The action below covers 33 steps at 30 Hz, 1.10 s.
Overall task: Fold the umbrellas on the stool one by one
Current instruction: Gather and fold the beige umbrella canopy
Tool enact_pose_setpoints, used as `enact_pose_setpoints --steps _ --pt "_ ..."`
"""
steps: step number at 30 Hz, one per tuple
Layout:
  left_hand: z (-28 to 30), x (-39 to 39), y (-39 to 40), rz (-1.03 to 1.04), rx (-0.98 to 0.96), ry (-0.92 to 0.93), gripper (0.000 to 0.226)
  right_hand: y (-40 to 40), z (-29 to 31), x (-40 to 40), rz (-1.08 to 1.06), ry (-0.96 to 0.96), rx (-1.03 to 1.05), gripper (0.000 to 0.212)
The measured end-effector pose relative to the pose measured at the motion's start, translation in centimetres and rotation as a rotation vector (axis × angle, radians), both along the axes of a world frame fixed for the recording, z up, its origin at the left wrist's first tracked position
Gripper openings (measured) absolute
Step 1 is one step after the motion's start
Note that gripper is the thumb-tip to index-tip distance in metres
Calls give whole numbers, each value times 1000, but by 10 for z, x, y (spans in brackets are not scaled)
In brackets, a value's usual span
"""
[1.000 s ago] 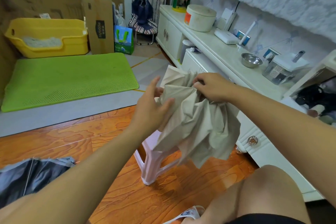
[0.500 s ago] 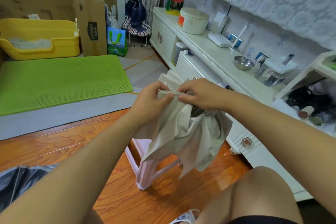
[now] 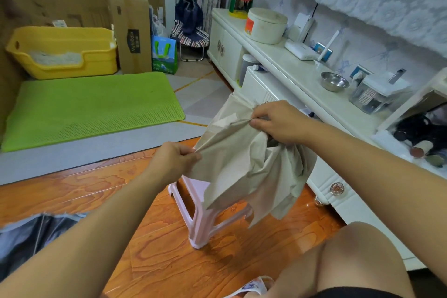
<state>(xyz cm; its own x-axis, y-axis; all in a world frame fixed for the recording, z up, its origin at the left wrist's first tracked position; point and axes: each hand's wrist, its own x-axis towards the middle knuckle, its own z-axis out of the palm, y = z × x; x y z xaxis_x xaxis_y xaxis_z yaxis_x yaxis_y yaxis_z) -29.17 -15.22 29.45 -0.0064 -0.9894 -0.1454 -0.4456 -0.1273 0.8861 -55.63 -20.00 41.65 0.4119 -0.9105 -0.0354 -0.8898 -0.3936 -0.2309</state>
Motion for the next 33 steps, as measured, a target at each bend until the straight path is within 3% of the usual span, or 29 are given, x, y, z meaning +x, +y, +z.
enact_pose_setpoints --steps 3,7,9,11,13,15,17,20,24,27,31,33 --pt "0 4 3 -144 31 -59 4 2 0 7 59 40 -29 24" --pt "15 -3 0 -252 -147 -82 62 3 -3 11 126 57 -81 29" --pt "26 -12 0 -210 -330 -123 54 7 -2 16 159 60 -98 37" --pt "36 -18 0 -179 -405 6 37 10 -1 19 211 59 -108 39" --pt "41 -18 -4 -156 -343 188 42 15 -1 20 269 44 -107 28" --pt "41 -13 -12 -183 -266 153 60 18 -3 19 313 43 -98 18" --pt "38 -7 -17 -245 -188 85 69 20 -4 18 291 17 -76 25" --pt "36 3 -20 -306 -114 184 54 20 -3 18 215 -7 -31 45" --pt "44 10 -14 -302 -127 258 23 17 -2 16 172 -30 -11 34" --pt "50 10 -6 -252 -130 293 18 16 -3 16 154 -20 -47 30" --pt "55 3 3 -94 -332 126 6 15 -3 20 132 -13 -49 28" --pt "61 0 10 -42 -430 58 14 14 -3 21 126 -12 -34 30"
